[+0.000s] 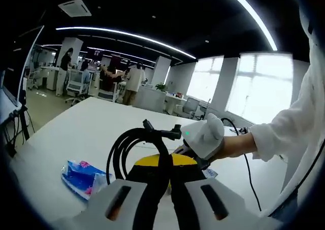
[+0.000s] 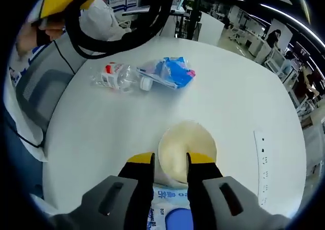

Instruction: Arrange the tabletop items into an orderly group along one side of the table until the central work area is clear of visible clutter.

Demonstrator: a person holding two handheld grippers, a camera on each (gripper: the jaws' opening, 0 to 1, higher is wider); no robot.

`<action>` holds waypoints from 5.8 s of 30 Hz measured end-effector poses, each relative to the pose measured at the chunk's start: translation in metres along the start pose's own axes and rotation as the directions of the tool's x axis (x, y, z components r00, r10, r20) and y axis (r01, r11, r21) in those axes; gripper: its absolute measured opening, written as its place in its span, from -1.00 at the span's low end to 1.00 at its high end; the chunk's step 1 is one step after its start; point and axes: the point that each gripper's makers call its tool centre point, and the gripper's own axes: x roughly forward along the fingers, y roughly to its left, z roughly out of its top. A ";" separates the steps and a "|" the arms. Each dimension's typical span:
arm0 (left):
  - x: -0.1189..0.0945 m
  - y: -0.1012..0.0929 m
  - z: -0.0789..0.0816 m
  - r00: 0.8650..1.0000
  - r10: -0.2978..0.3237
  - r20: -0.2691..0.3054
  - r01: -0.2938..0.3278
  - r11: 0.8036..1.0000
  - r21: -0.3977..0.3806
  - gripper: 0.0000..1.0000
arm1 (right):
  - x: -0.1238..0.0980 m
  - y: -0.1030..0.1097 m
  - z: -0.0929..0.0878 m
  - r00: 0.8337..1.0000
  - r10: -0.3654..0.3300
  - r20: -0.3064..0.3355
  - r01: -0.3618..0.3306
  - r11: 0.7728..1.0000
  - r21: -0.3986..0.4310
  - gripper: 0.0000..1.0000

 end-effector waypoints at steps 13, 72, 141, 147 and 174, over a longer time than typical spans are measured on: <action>0.006 -0.019 0.000 0.999 -0.026 -0.031 0.028 0.998 0.060 -0.96 | -0.047 -0.012 0.007 0.983 -0.094 0.155 0.069 0.984 0.165 -0.20; 0.009 -0.147 -0.047 0.933 -0.114 -0.341 0.343 0.566 0.750 -0.96 | -0.192 0.078 -0.017 0.594 -0.445 0.670 -0.675 0.178 0.716 -0.06; 0.002 -0.157 -0.045 0.949 -0.314 -0.035 0.286 0.900 -0.328 -0.03 | -0.272 0.089 -0.048 0.498 -0.450 0.741 -0.736 0.232 0.636 -0.78; 0.010 -0.167 -0.057 0.920 -0.391 -0.007 0.339 0.805 -0.487 -0.09 | -0.277 0.107 -0.030 0.496 -0.358 0.791 -0.732 0.317 0.603 -0.78; 0.000 -0.197 -0.056 0.787 -0.611 0.082 0.486 0.534 -0.692 -0.89 | -0.295 0.125 -0.019 0.403 -0.320 0.857 -0.788 0.355 0.503 -0.77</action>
